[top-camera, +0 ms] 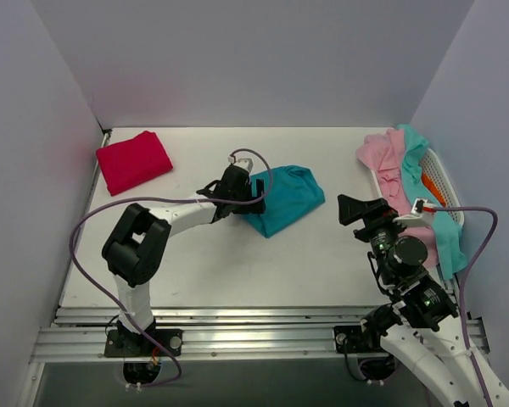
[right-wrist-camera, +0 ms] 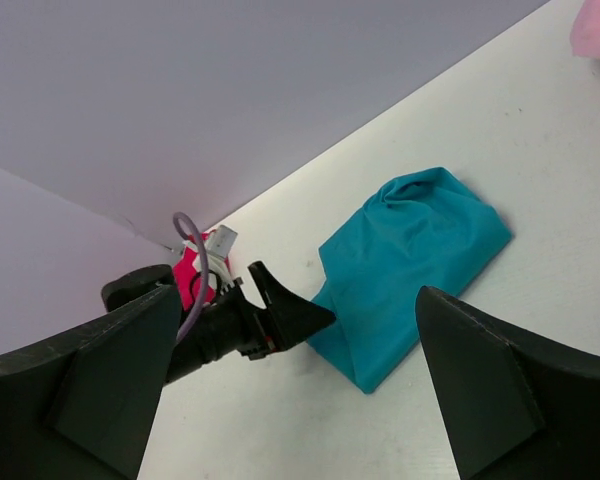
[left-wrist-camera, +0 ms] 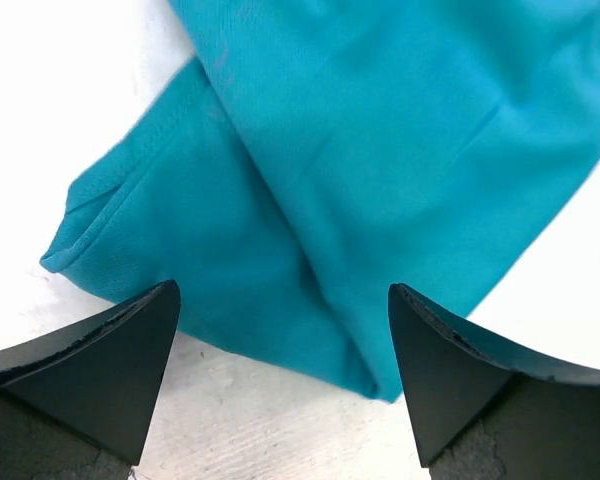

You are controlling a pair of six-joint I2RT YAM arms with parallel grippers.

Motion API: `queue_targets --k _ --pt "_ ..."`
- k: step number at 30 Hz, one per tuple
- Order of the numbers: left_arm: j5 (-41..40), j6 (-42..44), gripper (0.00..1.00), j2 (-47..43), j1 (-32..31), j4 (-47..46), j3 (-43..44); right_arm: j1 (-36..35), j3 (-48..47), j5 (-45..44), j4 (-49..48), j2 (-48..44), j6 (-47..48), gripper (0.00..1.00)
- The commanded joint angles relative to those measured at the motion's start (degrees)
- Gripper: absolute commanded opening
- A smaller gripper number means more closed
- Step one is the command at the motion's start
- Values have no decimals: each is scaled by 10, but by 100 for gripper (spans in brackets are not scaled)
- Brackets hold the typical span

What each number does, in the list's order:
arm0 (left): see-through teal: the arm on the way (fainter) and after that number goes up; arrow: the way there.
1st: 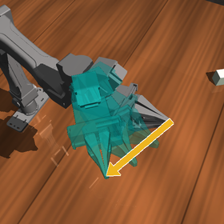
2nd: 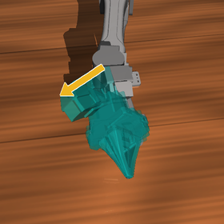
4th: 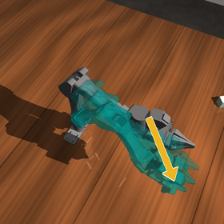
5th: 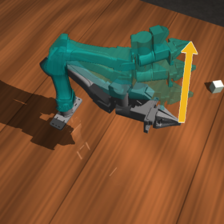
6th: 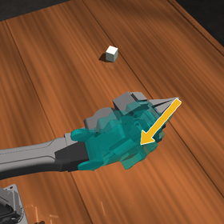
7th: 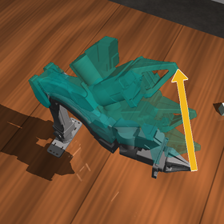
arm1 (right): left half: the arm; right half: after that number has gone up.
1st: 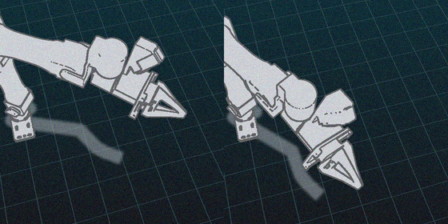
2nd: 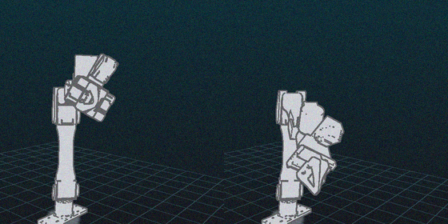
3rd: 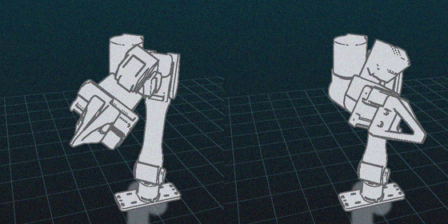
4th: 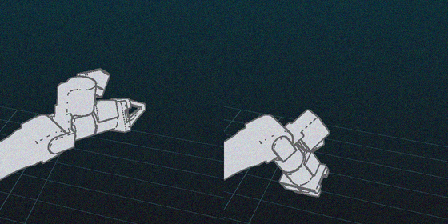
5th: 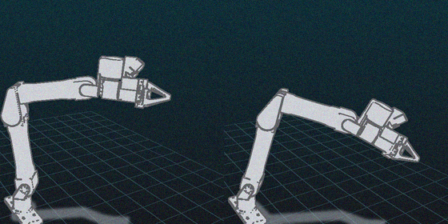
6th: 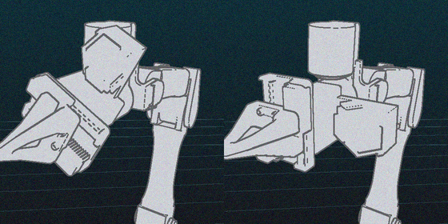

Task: Fold and stack the t-shirts
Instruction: Fold the long partially folded tshirt into a neat square

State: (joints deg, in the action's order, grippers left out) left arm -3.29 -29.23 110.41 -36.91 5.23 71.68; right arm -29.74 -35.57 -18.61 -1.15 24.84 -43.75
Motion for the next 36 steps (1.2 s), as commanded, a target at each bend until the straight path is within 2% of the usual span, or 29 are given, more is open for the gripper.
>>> queue_targets --k 1,9,14,22,27,30,34,35,36 --pt "-17 -2 94 -48 16 -58 10 -4 2 0 -11 -1 -2 100" --pt "0 -16 94 -20 46 -75 51 -5 3 -11 -12 6 7 100" --pt "20 -35 95 15 72 -123 56 -5 7 -15 -22 19 13 100" --pt "83 -57 96 158 90 -130 168 -5 20 -19 -53 47 19 100" --pt "101 -76 99 198 90 -146 196 -5 24 -27 -68 64 28 100" --pt "107 -79 90 212 91 -147 209 -5 28 -29 -76 77 31 100" --pt "105 -80 65 213 93 -151 210 -6 31 -29 -85 85 31 100" --pt "102 -81 53 213 93 -152 210 -5 31 -29 -85 85 31 100" --pt "97 -80 46 211 94 -153 208 -5 31 -29 -87 85 31 100"
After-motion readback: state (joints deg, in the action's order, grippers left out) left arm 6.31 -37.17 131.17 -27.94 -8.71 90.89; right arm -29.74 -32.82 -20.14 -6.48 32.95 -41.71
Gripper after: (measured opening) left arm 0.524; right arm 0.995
